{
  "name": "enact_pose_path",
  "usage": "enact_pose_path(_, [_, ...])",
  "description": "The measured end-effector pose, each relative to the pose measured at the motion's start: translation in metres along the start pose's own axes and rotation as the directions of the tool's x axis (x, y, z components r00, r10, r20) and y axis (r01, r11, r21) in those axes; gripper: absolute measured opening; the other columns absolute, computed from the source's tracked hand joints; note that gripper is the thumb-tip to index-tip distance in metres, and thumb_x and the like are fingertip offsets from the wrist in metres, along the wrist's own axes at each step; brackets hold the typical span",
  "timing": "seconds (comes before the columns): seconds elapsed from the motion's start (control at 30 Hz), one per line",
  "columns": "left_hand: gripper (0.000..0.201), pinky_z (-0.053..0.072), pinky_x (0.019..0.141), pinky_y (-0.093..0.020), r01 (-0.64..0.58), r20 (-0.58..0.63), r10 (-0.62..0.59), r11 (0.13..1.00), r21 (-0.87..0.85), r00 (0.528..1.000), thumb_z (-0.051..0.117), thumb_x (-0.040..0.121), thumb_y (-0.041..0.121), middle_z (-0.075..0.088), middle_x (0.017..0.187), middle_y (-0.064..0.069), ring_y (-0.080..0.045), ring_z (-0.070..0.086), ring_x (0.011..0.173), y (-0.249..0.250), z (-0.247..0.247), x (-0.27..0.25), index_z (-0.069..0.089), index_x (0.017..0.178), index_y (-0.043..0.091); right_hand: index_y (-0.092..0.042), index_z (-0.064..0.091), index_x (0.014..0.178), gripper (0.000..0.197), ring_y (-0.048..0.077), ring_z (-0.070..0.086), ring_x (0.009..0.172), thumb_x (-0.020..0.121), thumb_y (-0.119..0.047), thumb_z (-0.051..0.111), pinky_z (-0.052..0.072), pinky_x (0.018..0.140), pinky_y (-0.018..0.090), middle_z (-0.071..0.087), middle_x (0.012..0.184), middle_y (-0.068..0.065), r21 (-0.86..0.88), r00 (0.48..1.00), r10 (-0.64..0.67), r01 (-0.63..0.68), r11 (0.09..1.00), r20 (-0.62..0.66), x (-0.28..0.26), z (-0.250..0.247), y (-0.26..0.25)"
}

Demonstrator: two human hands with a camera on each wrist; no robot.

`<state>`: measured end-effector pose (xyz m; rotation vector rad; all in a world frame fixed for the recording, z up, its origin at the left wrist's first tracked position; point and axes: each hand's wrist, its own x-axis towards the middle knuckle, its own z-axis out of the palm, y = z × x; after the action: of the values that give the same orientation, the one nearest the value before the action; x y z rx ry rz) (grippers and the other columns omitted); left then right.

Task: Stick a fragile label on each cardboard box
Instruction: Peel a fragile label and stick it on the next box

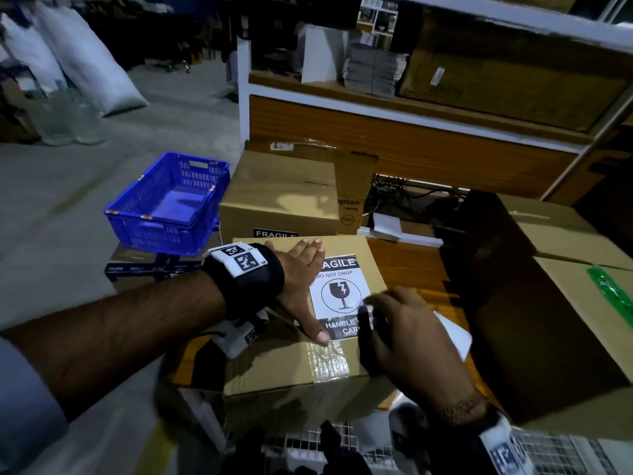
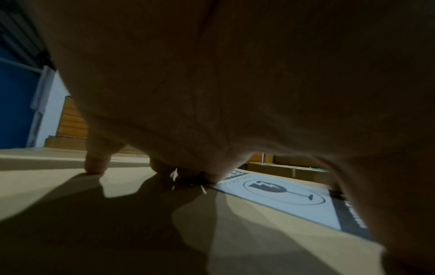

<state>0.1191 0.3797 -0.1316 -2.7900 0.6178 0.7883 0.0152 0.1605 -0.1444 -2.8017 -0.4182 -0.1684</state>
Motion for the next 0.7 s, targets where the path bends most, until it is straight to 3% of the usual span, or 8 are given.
enact_pose_path(0.1, [0.162,0.001,0.118,-0.074,0.005,0.001,-0.005,1.000,-0.008,1.000,0.064,0.053,0.098,-0.035,0.165,-0.005,-0.025,-0.024,0.155,0.002,-0.002,-0.004,-0.028,0.157,0.013,-0.026,0.049,0.148,0.050,0.018,0.038,0.134,0.103,-0.046,0.050,0.041,0.108,0.036,0.045,0.151,0.000,-0.106,0.997,0.030,-0.023,0.994,0.071,0.021,0.010,-0.001])
enact_pose_path(0.2, [0.159,0.000,0.119,-0.072,0.006,-0.008,-0.006,1.000,-0.006,1.000,0.065,0.058,0.095,-0.034,0.165,-0.006,-0.026,-0.023,0.155,0.004,-0.003,-0.008,-0.026,0.158,0.012,-0.024,0.031,0.158,0.059,0.024,0.026,0.145,0.106,-0.049,0.038,0.031,0.118,0.039,0.029,0.164,0.003,-0.179,0.992,0.034,-0.011,0.984,0.124,0.032,0.013,-0.009])
enact_pose_path(0.4, [0.155,-0.001,0.122,-0.059,-0.002,-0.019,0.001,1.000,-0.024,1.000,0.067,0.062,0.091,-0.032,0.166,-0.007,-0.027,-0.023,0.155,0.007,-0.006,-0.011,-0.025,0.158,0.012,-0.026,0.022,0.162,0.066,0.028,0.017,0.149,0.104,-0.054,0.033,0.027,0.121,0.043,0.020,0.167,0.005,-0.138,0.983,0.040,-0.015,0.990,0.180,0.043,0.013,-0.005])
enact_pose_path(0.57, [0.161,-0.003,0.119,-0.068,-0.002,-0.024,0.001,0.999,-0.050,1.000,0.067,0.055,0.095,-0.033,0.165,-0.007,-0.027,-0.023,0.155,0.002,-0.003,-0.007,-0.027,0.158,0.013,-0.037,0.024,0.162,0.068,0.025,0.014,0.150,0.102,-0.054,0.051,0.029,0.120,0.048,0.018,0.167,-0.002,-0.070,0.960,0.030,-0.011,0.997,0.279,0.055,0.003,0.012])
enact_pose_path(0.7, [0.165,-0.002,0.117,-0.073,-0.008,-0.046,0.005,0.998,-0.056,0.999,0.066,0.051,0.097,-0.031,0.167,-0.007,-0.027,-0.021,0.156,0.000,0.000,-0.003,-0.026,0.158,0.013,-0.037,0.031,0.159,0.058,0.024,0.026,0.140,0.105,-0.053,0.044,0.034,0.118,0.047,0.028,0.159,0.001,-0.126,0.953,-0.006,0.046,0.991,0.304,0.071,-0.004,0.016])
